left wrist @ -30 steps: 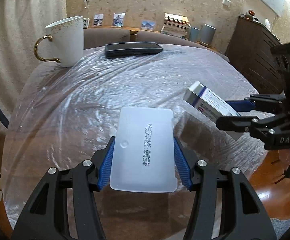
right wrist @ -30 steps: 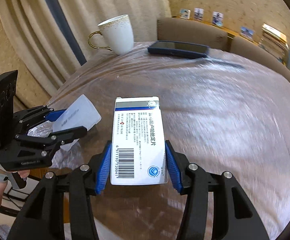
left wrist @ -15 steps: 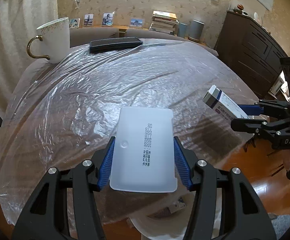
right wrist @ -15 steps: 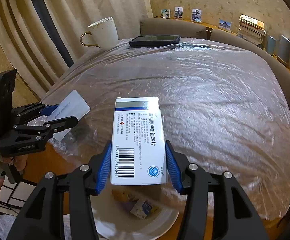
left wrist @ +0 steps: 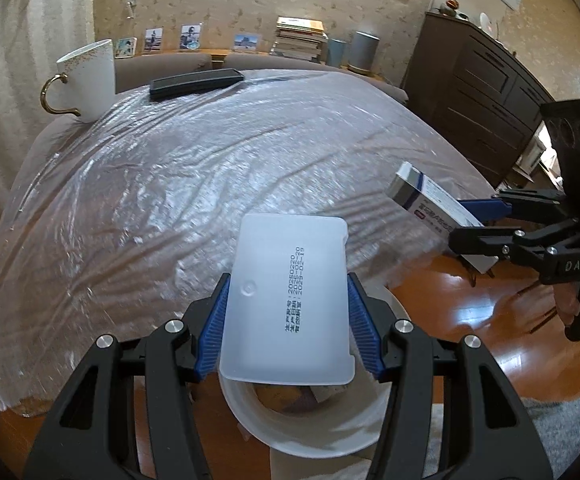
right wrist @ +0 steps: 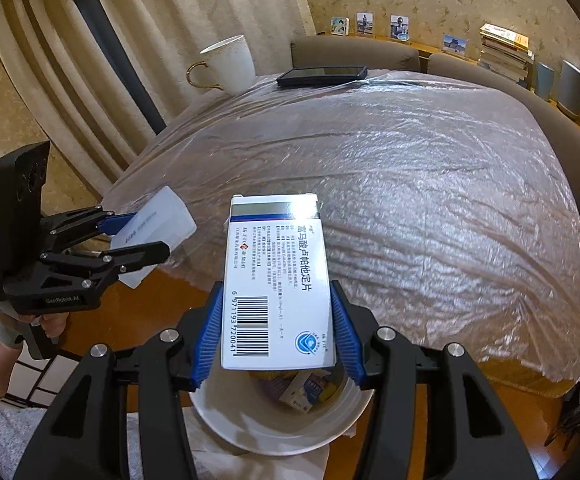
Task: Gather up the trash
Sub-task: 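Carry the plastic case with the left tool while the right tool carries the medicine box to the bin, then lower the plastic case with the left tool while the right tool lowers the medicine box into the bin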
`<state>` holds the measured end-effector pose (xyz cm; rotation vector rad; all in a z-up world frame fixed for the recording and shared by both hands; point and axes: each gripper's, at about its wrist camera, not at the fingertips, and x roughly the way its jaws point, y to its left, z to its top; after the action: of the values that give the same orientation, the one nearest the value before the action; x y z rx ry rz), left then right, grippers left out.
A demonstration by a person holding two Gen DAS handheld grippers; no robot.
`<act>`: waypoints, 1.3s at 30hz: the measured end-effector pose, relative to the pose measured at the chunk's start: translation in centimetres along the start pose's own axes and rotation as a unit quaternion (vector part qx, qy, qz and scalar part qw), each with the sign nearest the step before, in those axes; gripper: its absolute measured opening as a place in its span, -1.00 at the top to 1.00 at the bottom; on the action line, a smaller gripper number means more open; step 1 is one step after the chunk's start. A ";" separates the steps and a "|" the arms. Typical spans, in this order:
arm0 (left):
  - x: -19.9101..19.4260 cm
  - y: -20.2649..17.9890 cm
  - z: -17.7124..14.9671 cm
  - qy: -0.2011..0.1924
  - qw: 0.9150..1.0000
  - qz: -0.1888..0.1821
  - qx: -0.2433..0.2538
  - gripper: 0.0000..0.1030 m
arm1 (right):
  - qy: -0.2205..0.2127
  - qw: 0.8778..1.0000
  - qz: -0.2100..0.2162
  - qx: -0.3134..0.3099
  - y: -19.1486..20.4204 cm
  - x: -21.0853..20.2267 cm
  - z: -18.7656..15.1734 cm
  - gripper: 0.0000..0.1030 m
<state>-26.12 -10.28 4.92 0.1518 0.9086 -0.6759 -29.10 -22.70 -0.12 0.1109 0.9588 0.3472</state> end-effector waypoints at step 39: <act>4.9 -3.6 -7.6 0.106 0.994 0.010 0.027 -0.09 | 0.107 0.994 -0.002 -0.033 2.2 5.9 -7.2 0.02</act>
<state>-31.34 -12.39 -2.96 0.2845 1.0923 -0.6749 -32.41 -19.10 -8.28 0.0114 1.1581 0.3918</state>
